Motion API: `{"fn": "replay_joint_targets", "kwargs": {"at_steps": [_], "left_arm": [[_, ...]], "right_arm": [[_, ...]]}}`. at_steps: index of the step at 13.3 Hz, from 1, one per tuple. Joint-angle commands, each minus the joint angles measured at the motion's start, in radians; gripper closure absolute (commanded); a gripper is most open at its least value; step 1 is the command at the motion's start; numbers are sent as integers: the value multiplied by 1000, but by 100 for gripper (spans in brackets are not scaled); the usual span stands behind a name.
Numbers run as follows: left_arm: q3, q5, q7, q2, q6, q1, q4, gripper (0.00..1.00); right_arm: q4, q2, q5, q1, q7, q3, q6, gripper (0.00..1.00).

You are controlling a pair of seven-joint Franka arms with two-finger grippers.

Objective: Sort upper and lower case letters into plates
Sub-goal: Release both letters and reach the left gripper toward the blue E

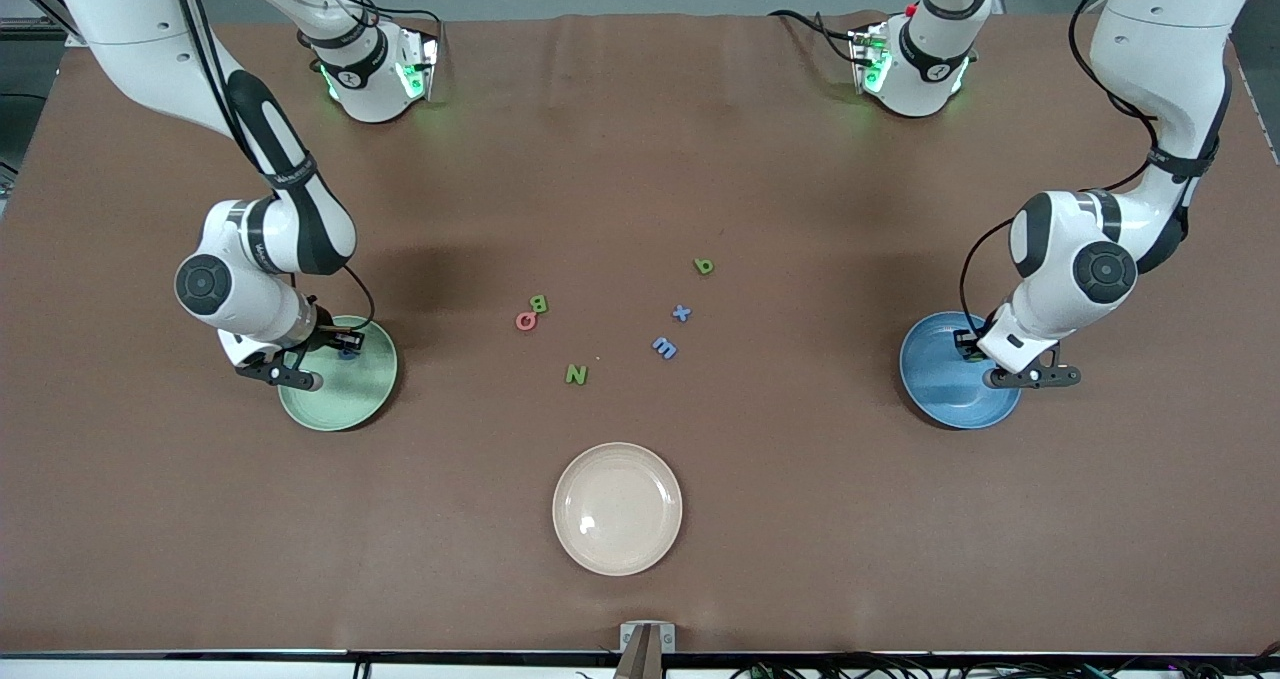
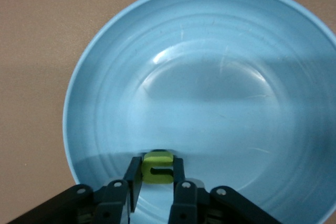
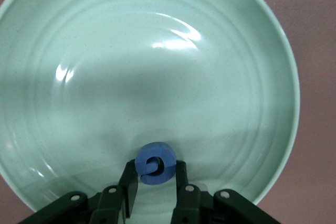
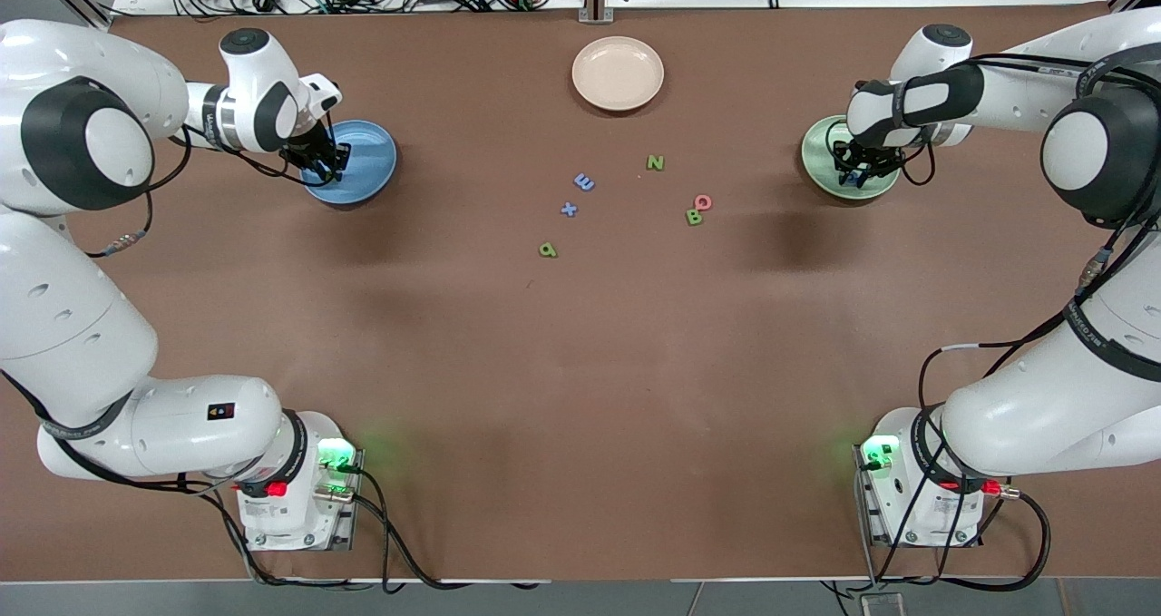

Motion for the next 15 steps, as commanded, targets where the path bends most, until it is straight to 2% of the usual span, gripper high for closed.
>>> {"fn": "replay_joint_targets", "kwargs": {"at_steps": [1,2,3,4,5,7,10,11,15], "left_arm": [[-6,21,0,-6,7,3,4,46],[-7,22,-3,-11,7,-3,4,19],[-10,24,-12,-21,4,-9,4,6],[-20,24,-23,-35,-7,-29,7,2],[-32,24,-59,-48,-27,-52,16,1],[-101,24,-191,-68,-129,-80,70,1],[-251,25,-357,-52,-180,-92,152,1],[-274,27,-389,-23,-180,-121,186,0],[-274,27,-544,81,-182,-305,333,0]], "right_arm": [[1,-7,3,-19,-11,18,-4,0],[27,-16,3,-15,-11,20,-35,0],[90,-20,8,-9,1,24,-137,0],[157,-20,14,4,21,26,-255,0],[215,-20,17,26,61,26,-340,0],[234,-35,17,72,153,28,-370,0],[207,-36,52,198,334,26,-319,0],[181,-36,54,244,403,26,-264,0],[152,-7,54,379,628,26,-106,0]]}}
